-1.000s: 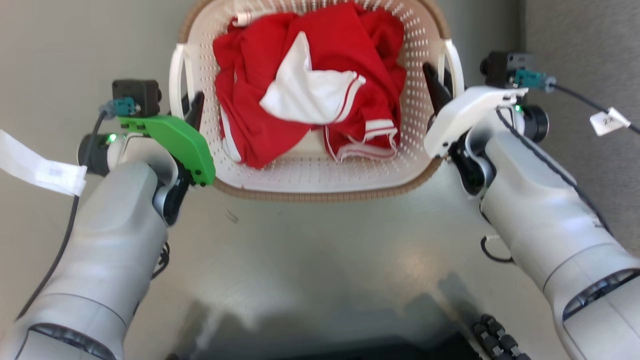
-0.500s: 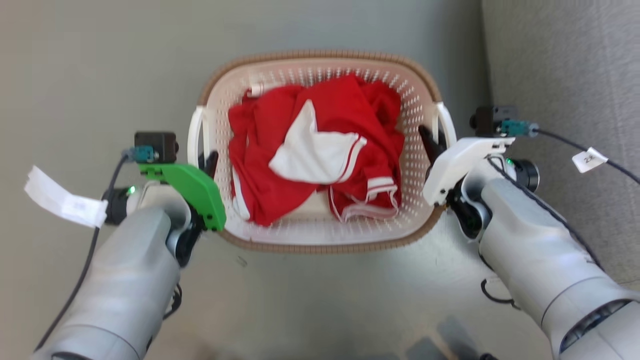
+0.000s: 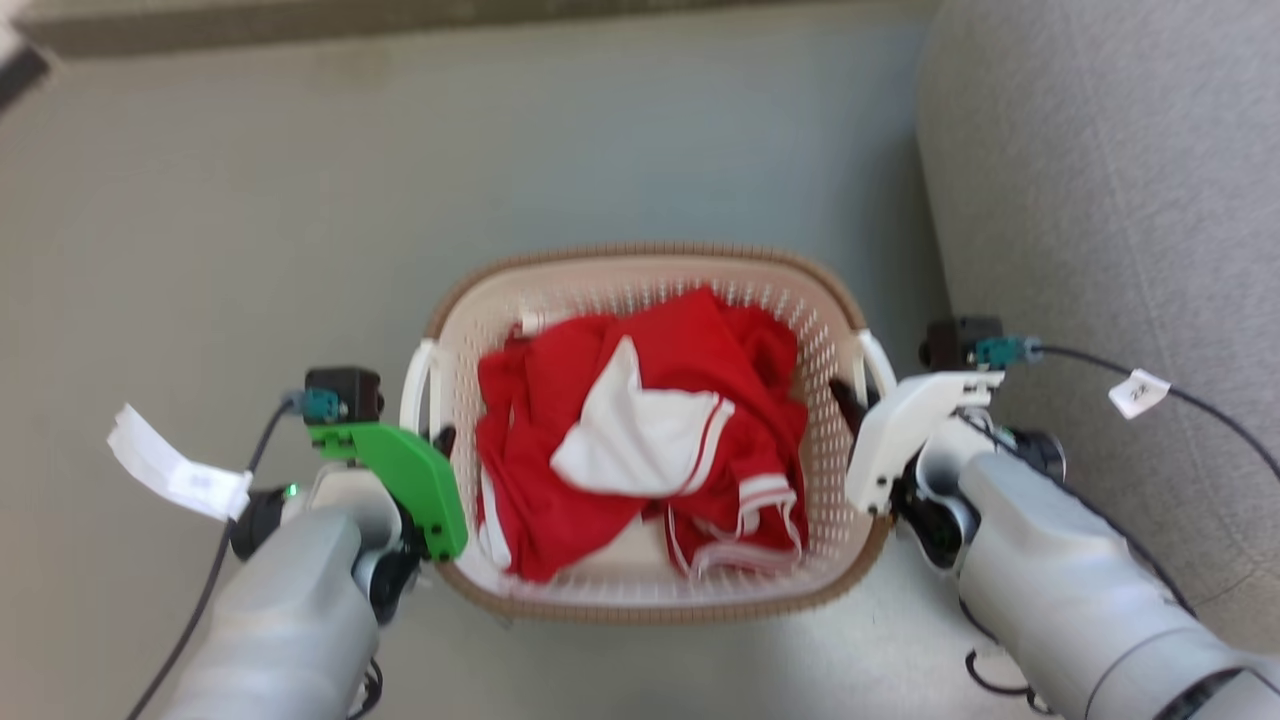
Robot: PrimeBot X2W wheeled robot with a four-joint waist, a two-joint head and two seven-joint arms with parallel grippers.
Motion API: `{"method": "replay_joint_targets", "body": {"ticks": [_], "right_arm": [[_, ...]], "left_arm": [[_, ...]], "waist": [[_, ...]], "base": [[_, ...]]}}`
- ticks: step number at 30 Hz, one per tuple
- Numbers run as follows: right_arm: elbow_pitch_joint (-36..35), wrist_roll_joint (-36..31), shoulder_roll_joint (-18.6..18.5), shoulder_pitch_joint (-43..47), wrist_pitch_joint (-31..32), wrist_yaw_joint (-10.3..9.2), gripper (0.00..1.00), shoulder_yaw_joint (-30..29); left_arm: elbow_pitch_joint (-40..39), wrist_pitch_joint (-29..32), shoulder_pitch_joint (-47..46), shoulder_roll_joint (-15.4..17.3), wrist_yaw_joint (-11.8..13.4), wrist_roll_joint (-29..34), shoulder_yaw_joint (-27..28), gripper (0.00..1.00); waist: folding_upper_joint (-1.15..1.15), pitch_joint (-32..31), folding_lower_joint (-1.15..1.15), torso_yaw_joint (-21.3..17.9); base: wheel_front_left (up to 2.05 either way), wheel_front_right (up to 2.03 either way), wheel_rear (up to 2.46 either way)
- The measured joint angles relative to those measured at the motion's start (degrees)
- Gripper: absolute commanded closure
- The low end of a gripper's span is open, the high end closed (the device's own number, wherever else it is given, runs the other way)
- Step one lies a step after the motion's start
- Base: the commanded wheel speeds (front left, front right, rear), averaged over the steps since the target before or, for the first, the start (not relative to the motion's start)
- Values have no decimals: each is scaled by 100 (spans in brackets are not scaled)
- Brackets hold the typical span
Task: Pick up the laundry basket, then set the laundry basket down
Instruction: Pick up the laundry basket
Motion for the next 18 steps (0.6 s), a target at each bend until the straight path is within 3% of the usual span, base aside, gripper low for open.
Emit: {"method": "replay_joint_targets", "body": {"ticks": [18], "right_arm": [[-90,548,-24,882,699,-10,100,468]], "left_arm": [[310,552,775,-143,0,-285,-158,100]], "waist": [[0,-1451,0,-9]], "base": [[0,0,0]]}}
